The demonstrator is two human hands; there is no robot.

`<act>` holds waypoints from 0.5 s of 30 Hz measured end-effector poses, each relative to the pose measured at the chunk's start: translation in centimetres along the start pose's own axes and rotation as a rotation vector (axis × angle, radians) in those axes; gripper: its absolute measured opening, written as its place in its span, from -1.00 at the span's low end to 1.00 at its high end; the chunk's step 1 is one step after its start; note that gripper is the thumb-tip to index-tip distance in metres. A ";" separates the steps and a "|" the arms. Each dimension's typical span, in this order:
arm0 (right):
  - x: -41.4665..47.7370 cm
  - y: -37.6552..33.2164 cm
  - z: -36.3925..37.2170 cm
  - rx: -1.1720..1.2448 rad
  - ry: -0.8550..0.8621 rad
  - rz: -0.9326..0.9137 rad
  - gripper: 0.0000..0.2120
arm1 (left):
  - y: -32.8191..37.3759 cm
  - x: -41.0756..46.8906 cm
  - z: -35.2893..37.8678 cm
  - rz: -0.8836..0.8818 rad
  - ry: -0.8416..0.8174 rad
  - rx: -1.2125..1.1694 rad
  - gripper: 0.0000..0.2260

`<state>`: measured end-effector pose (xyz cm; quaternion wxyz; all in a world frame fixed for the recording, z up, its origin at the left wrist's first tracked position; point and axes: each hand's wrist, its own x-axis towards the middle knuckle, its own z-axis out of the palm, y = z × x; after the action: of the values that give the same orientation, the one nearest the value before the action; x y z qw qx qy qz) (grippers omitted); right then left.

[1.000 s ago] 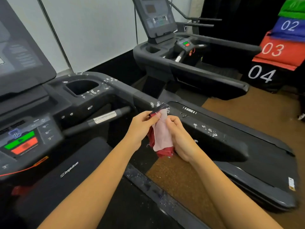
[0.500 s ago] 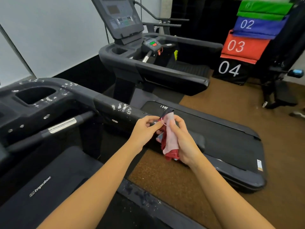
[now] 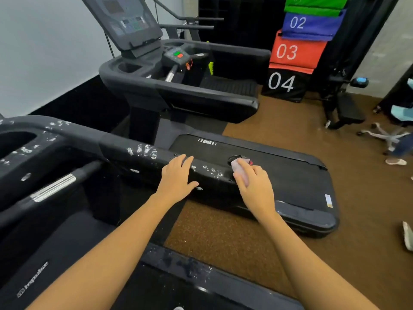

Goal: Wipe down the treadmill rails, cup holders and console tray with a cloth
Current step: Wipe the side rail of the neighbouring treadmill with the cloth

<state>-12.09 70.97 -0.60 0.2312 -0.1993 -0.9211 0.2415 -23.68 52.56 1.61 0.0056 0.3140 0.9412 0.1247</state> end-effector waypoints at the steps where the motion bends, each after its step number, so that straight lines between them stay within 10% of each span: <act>1: 0.0 0.0 0.4 -0.043 0.032 -0.024 -0.70 | -0.5 0.3 0.0 0.014 -0.009 0.044 -0.31; 15: 0.3 -1.6 3.8 -0.148 -0.025 -0.217 -0.73 | -3.3 2.0 0.4 0.160 -0.004 0.140 -0.41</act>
<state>-14.72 68.52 -2.63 0.2291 -0.1118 -0.9555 0.1488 -27.24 51.27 0.60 -0.0244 0.3881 0.9195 0.0580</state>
